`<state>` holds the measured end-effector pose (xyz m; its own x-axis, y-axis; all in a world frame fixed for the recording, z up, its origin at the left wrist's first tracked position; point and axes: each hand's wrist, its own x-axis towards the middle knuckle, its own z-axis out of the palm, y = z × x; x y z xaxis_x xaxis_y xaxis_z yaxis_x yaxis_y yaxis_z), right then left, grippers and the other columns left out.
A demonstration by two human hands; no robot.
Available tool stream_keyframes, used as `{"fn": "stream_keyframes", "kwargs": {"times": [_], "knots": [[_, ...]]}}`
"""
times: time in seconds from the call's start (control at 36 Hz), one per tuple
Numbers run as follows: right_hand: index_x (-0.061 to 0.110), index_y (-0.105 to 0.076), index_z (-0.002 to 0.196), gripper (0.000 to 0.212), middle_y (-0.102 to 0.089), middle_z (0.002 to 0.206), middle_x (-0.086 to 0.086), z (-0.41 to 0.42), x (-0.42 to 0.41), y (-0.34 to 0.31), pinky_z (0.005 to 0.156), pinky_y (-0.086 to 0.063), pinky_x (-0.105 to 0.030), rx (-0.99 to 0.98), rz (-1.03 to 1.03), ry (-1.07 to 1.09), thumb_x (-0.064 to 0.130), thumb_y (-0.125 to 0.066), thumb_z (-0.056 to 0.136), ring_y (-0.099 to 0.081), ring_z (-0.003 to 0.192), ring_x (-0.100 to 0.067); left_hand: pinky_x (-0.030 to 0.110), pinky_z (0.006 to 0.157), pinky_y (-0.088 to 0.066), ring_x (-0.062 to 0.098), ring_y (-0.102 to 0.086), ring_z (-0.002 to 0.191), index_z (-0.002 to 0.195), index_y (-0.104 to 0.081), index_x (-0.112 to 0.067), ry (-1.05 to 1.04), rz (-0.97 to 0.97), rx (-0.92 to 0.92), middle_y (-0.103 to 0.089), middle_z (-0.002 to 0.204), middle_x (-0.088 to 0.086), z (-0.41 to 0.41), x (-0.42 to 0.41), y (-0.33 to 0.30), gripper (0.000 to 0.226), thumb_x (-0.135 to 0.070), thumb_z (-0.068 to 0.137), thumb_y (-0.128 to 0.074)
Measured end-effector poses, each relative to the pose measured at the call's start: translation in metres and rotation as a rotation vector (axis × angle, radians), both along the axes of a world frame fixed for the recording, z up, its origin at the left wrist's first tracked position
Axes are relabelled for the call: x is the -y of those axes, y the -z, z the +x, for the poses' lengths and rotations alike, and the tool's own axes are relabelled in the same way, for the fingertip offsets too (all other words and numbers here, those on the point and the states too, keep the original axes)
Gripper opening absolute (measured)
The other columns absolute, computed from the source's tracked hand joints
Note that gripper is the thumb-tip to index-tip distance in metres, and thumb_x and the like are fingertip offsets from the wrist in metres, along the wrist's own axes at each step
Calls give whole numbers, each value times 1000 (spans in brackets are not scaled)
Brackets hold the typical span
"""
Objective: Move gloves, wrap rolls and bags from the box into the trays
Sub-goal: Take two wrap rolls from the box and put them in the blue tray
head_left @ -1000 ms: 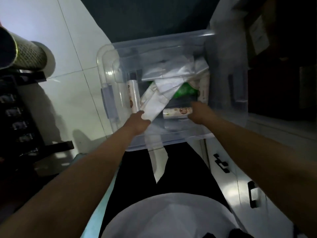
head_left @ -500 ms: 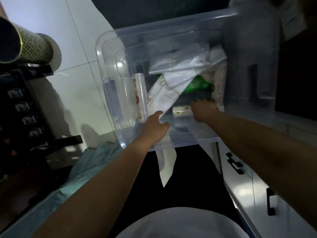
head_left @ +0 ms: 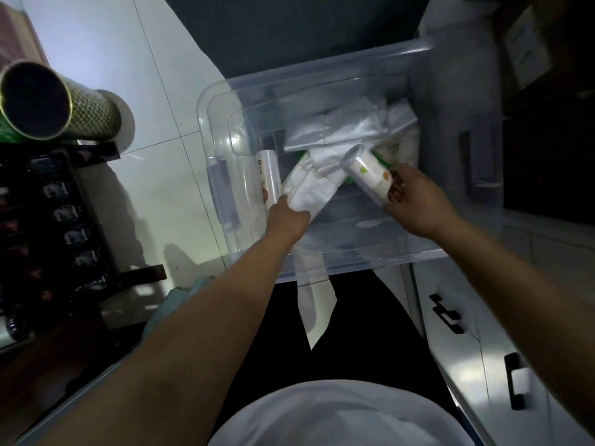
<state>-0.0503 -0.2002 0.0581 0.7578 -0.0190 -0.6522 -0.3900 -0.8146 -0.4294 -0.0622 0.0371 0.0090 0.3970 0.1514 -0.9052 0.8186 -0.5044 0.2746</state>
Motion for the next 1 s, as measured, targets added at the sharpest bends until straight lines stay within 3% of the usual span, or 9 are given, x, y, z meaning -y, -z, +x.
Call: {"fn": "stream_keyframes", "kwargs": {"times": [0.06,0.14,0.25,0.42,0.53,0.67,0.72,0.83,1.0], "knots": [[20,-49,134,66,-60,122,-7,-3,0,-7,85,-43,-29,4,101,161,18,-77,74,-60,104,-26,41,102,-47,33,-50,124,148,-31,-14,-107,12,-39,-43,145,13,4,1,13,92,-34,63,-59],[17,-53,128,62,-61,106,0,-8,-5,-12,77,-45,-23,19,236,359,11,-79,73,-60,85,-9,44,108,-41,33,-37,137,156,-6,-20,-353,37,-106,-24,157,12,14,5,29,101,-20,76,-68],[17,-55,125,59,-64,109,-6,-14,-10,-7,83,-53,-30,38,326,548,7,-80,73,-63,90,-18,52,106,-41,36,-35,135,155,4,-20,-523,131,-196,-24,155,15,27,13,41,107,-16,80,-71],[17,-58,131,62,-67,115,-8,-15,-11,0,90,-53,-39,-14,400,667,10,-81,74,-65,100,-22,50,103,-44,35,-49,121,143,-37,-9,-382,252,-240,-43,139,12,23,4,105,91,-28,59,-68],[17,-59,131,60,-67,113,-7,-14,-7,5,89,-55,-41,-49,401,655,12,-80,75,-66,98,-22,46,108,-40,32,-42,124,141,-31,-9,-320,347,-179,-34,141,14,32,12,63,74,-26,79,-68],[16,-60,129,57,-68,112,-7,-13,-2,6,87,-56,-42,-47,407,642,13,-80,76,-67,98,-22,43,98,-44,34,-49,123,148,-8,-7,-314,242,-114,-43,139,17,28,6,69,77,-16,92,-59],[16,-60,128,55,-67,112,-7,-13,0,5,87,-56,-43,-47,411,644,13,-79,76,-67,97,-21,41,93,-46,33,-52,120,145,-13,-6,-292,241,-95,-46,136,17,28,2,70,72,-15,91,-60],[15,-59,129,55,-66,111,-6,-13,2,4,84,-56,-39,-38,427,654,11,-78,77,-66,98,-21,42,93,-53,33,-59,113,132,-45,-5,-289,181,-86,-56,129,17,29,0,78,63,-17,77,-75],[15,-58,127,56,-66,107,-4,-14,4,-1,83,-56,-40,-30,441,672,8,-79,76,-66,95,-20,49,91,-54,36,-63,109,128,-51,-1,-396,62,-97,-62,122,16,38,1,59,58,-6,78,-79]]}}
